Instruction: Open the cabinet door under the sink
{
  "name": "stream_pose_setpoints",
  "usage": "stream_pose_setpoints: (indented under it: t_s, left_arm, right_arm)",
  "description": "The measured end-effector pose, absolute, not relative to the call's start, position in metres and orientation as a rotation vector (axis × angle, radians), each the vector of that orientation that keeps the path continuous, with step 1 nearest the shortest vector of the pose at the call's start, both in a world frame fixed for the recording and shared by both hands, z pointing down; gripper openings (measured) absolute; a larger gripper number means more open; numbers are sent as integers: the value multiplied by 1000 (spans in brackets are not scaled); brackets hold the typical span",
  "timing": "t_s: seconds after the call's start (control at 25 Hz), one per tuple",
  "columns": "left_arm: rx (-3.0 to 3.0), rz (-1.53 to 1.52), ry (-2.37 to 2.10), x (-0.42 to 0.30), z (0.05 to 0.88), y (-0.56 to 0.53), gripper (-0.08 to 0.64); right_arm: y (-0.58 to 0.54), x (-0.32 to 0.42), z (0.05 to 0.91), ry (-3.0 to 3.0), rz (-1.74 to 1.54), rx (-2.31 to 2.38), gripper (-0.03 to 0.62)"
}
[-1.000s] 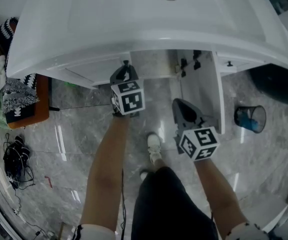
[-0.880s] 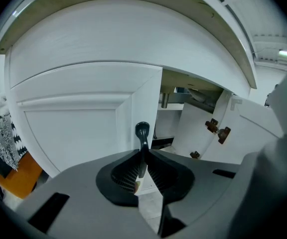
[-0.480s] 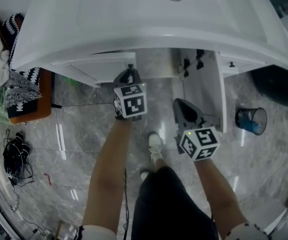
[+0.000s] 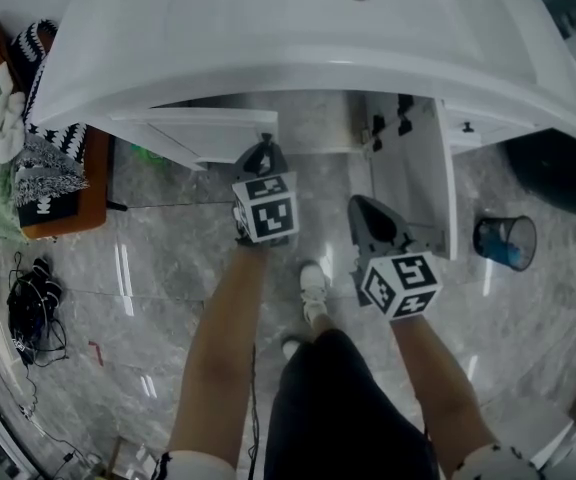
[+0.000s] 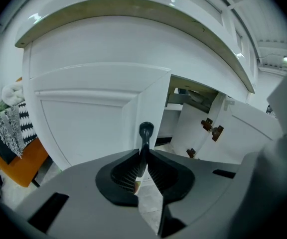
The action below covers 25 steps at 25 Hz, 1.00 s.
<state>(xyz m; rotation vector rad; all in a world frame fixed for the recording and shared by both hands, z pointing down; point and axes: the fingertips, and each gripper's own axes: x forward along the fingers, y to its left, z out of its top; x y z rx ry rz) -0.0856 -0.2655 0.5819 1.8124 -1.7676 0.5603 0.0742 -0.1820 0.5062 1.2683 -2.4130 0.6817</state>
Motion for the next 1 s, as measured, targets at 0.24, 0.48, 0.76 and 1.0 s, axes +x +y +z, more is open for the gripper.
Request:
stream_pose_setpoints:
  t_s: [0.24, 0.48, 0.76, 1.0]
  left_arm:
    - [1785, 539, -1779, -87, 584, -252, 52]
    - [1776, 521, -1782, -88, 585, -238, 52]
    - [1752, 502, -1782, -92, 584, -225, 54]
    - [1749, 490, -1785, -94, 585, -212, 54]
  right_arm:
    - [-177, 74, 507, -2411, 681, 1265, 9]
    - [-170, 69, 508, -2418, 679, 1249, 9]
    - [-167, 65, 503, -2426, 676, 1244, 9]
    - [-164, 61, 501, -2433, 671, 1240, 9]
